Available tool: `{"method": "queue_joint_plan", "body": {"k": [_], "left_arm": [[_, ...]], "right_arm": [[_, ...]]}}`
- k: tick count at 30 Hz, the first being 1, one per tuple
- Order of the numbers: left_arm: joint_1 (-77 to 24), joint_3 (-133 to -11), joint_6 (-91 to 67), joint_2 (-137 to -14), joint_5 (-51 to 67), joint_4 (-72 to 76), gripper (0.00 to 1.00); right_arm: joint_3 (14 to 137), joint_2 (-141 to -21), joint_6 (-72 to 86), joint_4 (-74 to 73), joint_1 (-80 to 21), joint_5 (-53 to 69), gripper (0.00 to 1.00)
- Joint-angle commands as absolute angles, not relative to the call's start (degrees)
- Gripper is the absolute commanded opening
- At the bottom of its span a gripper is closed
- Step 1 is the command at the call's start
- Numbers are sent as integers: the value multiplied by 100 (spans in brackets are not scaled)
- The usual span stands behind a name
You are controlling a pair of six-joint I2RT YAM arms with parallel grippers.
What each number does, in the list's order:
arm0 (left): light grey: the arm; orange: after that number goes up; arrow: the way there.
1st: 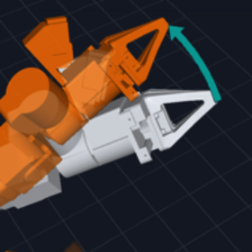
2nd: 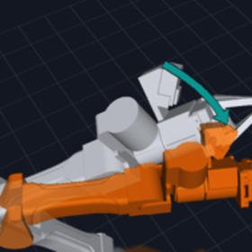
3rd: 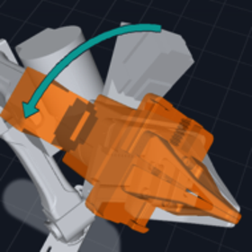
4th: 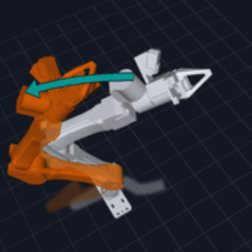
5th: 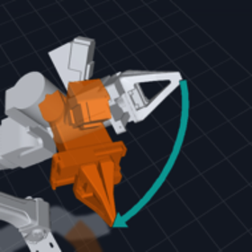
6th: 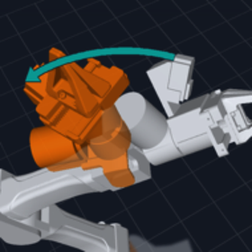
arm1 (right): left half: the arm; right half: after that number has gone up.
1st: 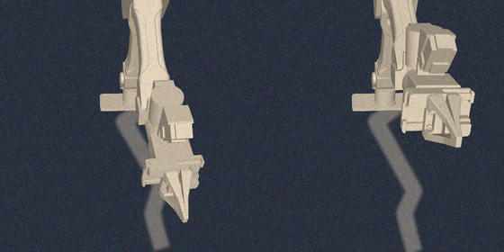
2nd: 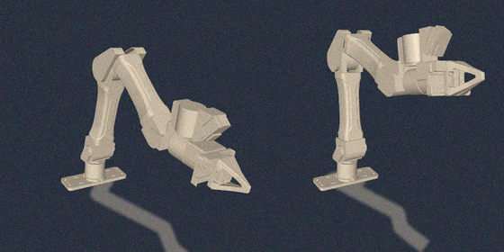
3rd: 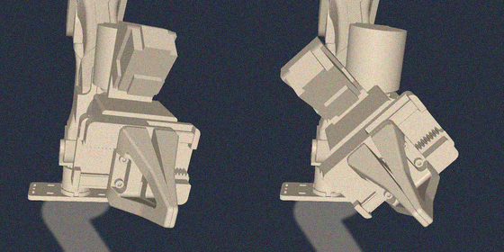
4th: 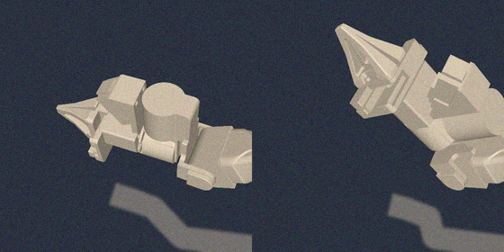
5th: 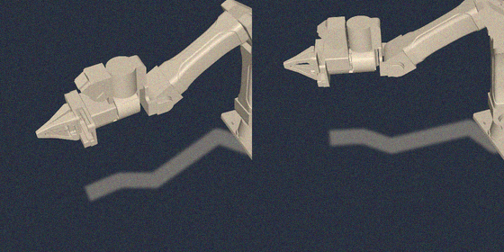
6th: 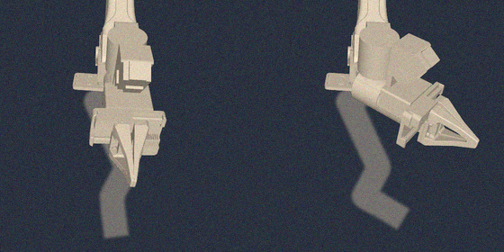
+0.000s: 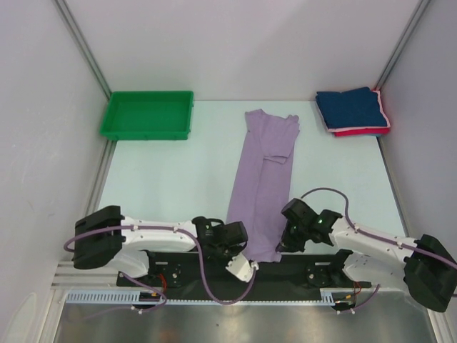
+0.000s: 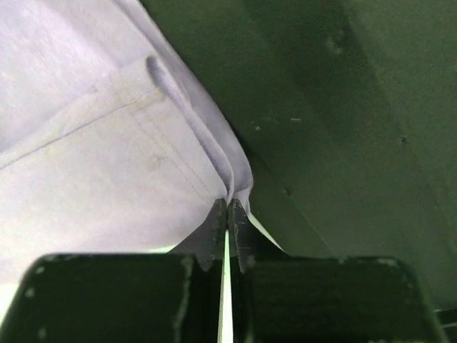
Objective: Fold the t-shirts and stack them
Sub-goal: Fold the tshirt
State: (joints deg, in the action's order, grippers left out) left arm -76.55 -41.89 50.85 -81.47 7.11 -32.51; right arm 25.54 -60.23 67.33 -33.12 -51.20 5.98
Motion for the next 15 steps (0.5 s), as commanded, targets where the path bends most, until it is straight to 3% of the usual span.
{"method": "queue_joint_plan", "body": {"k": [1,5,15], "left_arm": [[-7219,-4710,4888,-7919,685,-3366,0],[-6251,-5360,4720,-8156,1361,-3498,0],[-4546,-7406,4298,-9737,1846,-3472,0]], "right_arm": [[2944,-5757,6338,-3761,-4563,650,0],[3120,-5853,5740,-3560,-3746,799,0],[4252,-7487,4711,-2348,-1653,1379,0]]}}
